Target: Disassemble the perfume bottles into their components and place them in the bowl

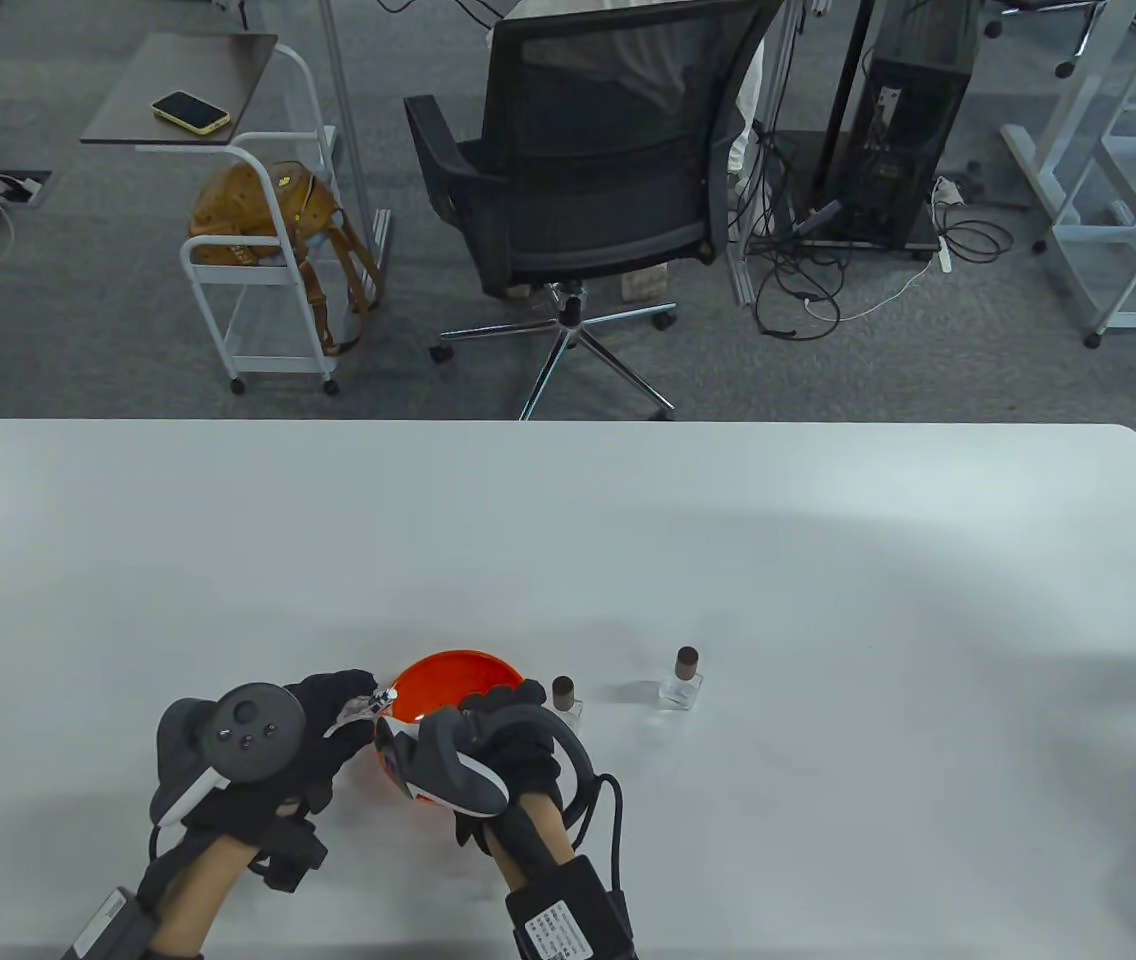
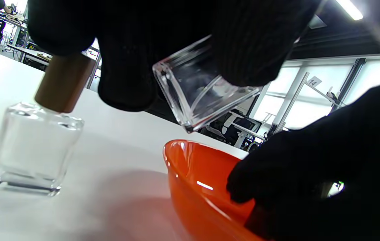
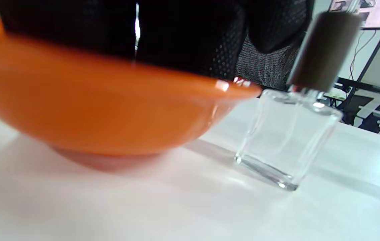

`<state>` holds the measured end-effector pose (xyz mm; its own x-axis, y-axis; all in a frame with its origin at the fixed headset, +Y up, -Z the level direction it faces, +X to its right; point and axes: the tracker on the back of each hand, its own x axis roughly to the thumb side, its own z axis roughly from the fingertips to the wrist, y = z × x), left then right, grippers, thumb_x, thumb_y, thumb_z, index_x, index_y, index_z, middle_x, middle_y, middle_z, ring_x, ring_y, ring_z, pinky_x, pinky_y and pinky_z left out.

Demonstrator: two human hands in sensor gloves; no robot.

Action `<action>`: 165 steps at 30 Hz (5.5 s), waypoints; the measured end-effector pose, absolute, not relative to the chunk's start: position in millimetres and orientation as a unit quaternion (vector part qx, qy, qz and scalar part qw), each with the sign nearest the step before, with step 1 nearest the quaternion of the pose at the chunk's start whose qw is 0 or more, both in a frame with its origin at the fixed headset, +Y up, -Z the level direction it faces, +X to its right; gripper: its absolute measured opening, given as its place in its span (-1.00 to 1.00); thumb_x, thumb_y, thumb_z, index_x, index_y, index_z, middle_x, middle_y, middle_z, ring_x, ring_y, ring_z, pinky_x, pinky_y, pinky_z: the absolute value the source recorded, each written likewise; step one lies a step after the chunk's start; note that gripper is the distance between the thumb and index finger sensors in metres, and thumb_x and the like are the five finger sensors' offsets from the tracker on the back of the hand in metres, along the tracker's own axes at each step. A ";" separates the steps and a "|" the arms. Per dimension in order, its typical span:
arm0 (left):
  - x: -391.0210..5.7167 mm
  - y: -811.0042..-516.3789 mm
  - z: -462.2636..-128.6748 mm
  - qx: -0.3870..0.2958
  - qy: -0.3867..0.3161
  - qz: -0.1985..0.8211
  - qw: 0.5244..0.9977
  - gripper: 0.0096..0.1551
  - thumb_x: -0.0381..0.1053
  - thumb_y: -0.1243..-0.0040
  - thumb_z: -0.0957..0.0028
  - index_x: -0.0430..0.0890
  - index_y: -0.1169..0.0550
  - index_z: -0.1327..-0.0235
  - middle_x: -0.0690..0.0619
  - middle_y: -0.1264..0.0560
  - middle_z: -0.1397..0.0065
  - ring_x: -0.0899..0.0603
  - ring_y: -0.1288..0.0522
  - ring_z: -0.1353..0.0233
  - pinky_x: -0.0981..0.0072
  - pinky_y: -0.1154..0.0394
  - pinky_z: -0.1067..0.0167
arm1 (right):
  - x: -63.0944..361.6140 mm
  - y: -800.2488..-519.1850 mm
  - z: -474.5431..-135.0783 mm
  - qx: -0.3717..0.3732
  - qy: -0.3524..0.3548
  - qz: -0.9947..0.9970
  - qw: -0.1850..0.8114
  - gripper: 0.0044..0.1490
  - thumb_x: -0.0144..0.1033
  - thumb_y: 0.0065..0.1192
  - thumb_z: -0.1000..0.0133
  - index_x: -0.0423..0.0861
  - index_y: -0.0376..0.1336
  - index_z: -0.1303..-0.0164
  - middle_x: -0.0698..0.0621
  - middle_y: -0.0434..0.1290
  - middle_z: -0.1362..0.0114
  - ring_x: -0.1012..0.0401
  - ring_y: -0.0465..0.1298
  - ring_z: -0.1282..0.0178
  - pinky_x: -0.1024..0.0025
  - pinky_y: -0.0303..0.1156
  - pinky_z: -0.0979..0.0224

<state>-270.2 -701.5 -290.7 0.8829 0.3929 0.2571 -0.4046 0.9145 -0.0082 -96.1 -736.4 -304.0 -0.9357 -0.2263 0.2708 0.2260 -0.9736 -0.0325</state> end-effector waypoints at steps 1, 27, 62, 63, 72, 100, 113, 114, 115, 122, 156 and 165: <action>-269.1 -701.6 -290.2 0.023 -0.129 0.201 0.971 -0.40 0.06 -0.39 0.08 -0.02 -0.61 -0.27 -0.12 -0.71 -0.32 -0.27 -0.76 -0.17 -0.25 -0.52 -0.19 | -90.6 -727.5 -303.0 -0.129 0.013 -0.987 0.090 -0.31 0.13 0.32 0.19 0.26 0.36 -0.21 0.21 0.62 -0.27 0.23 0.66 -0.18 -0.10 0.40 -0.47; -252.4 -695.3 -281.5 0.040 -0.173 0.192 0.965 -0.41 0.05 -0.44 0.11 -0.01 -0.64 -0.25 -0.10 -0.71 -0.30 -0.23 -0.76 -0.14 -0.23 -0.52 -0.19 | -78.5 -686.6 -283.6 -0.112 0.081 -0.967 -0.212 -0.44 0.07 0.32 0.13 0.17 0.43 -0.08 0.14 0.65 -0.11 0.32 0.74 0.11 0.03 0.56 -0.29; -252.9 -694.5 -280.7 0.047 -0.180 0.221 0.957 -0.40 0.04 -0.43 0.12 -0.04 -0.65 -0.24 -0.12 -0.71 -0.29 -0.22 -0.77 -0.11 -0.22 -0.53 -0.18 | -73.0 -686.2 -282.6 -0.125 0.076 -0.959 -0.242 -0.39 -0.07 0.42 0.15 0.17 0.36 -0.15 0.14 0.57 -0.22 0.35 0.70 0.08 0.04 0.54 -0.31; -253.8 -694.8 -281.0 0.044 -0.179 0.226 0.957 -0.40 0.04 -0.43 0.12 -0.04 -0.65 -0.24 -0.12 -0.71 -0.29 -0.22 -0.77 -0.12 -0.22 -0.53 -0.17 | -73.0 -686.2 -282.9 -0.125 0.076 -0.959 -0.243 -0.40 -0.06 0.41 0.14 0.18 0.36 -0.15 0.14 0.57 -0.22 0.34 0.70 0.08 0.04 0.54 -0.31; -254.4 -694.9 -281.7 0.043 -0.179 0.225 0.957 -0.40 0.04 -0.43 0.11 -0.05 -0.65 -0.24 -0.13 -0.70 -0.29 -0.23 -0.76 -0.12 -0.22 -0.53 -0.18 | -73.2 -686.6 -283.3 -0.126 0.070 -0.959 -0.243 -0.40 -0.08 0.40 0.13 0.17 0.35 -0.16 0.13 0.56 -0.23 0.34 0.70 0.07 0.03 0.54 -0.31; -251.2 -693.9 -280.5 0.043 -0.184 0.214 0.958 -0.40 0.04 -0.43 0.12 -0.04 -0.65 -0.24 -0.12 -0.70 -0.29 -0.22 -0.76 -0.12 -0.22 -0.53 -0.18 | -68.3 -688.9 -287.0 -0.124 0.055 -0.956 -0.261 -0.41 -0.08 0.42 0.14 0.18 0.37 -0.15 0.14 0.58 -0.22 0.34 0.71 0.07 0.03 0.54 -0.31; -252.6 -696.5 -280.6 0.031 -0.185 0.210 0.960 -0.40 0.05 -0.44 0.12 -0.03 -0.65 -0.24 -0.12 -0.70 -0.30 -0.23 -0.76 -0.13 -0.23 -0.52 -0.19 | -69.4 -690.3 -287.0 -0.116 0.079 -0.960 -0.241 -0.48 0.09 0.31 0.15 0.19 0.47 0.00 0.18 0.69 0.04 0.35 0.73 0.25 0.05 0.58 -0.25; -251.7 -696.6 -280.2 0.032 -0.187 0.209 0.959 -0.40 0.05 -0.44 0.12 -0.03 -0.65 -0.24 -0.12 -0.70 -0.30 -0.23 -0.76 -0.13 -0.22 -0.52 -0.18 | -69.3 -690.0 -286.9 -0.118 0.077 -0.961 -0.237 -0.49 0.06 0.34 0.15 0.19 0.47 0.01 0.18 0.69 0.07 0.36 0.73 0.28 0.06 0.59 -0.24; -250.7 -696.5 -280.0 0.033 -0.187 0.207 0.960 -0.40 0.05 -0.44 0.12 -0.04 -0.65 -0.24 -0.13 -0.71 -0.29 -0.23 -0.76 -0.13 -0.22 -0.53 -0.18 | -69.2 -690.0 -286.8 -0.122 0.071 -0.961 -0.237 -0.49 0.03 0.36 0.16 0.20 0.45 -0.02 0.16 0.68 0.01 0.36 0.73 0.24 0.05 0.58 -0.26; -252.5 -696.8 -280.5 0.029 -0.185 0.206 0.960 -0.40 0.05 -0.44 0.11 -0.03 -0.65 -0.24 -0.12 -0.70 -0.30 -0.22 -0.76 -0.13 -0.22 -0.52 -0.19 | -69.9 -691.5 -286.5 -0.117 0.075 -0.960 -0.245 -0.49 0.08 0.30 0.14 0.19 0.47 0.00 0.19 0.69 0.06 0.35 0.74 0.27 0.05 0.58 -0.25; -252.1 -695.4 -280.1 0.040 -0.185 0.213 0.959 -0.40 0.04 -0.42 0.11 -0.05 -0.65 -0.24 -0.12 -0.70 -0.29 -0.22 -0.76 -0.12 -0.23 -0.53 -0.18 | -70.5 -691.2 -285.8 -0.123 0.072 -0.959 -0.244 -0.44 -0.04 0.38 0.13 0.18 0.39 -0.12 0.15 0.60 -0.17 0.33 0.71 0.10 0.03 0.55 -0.30; -251.0 -697.1 -280.7 0.036 -0.186 0.208 0.959 -0.40 0.05 -0.42 0.11 -0.05 -0.64 -0.24 -0.12 -0.70 -0.29 -0.22 -0.76 -0.13 -0.23 -0.53 -0.18 | -70.9 -691.9 -285.5 -0.124 0.071 -0.961 -0.239 -0.44 -0.03 0.38 0.14 0.19 0.39 -0.11 0.14 0.60 -0.17 0.33 0.72 0.10 0.03 0.55 -0.30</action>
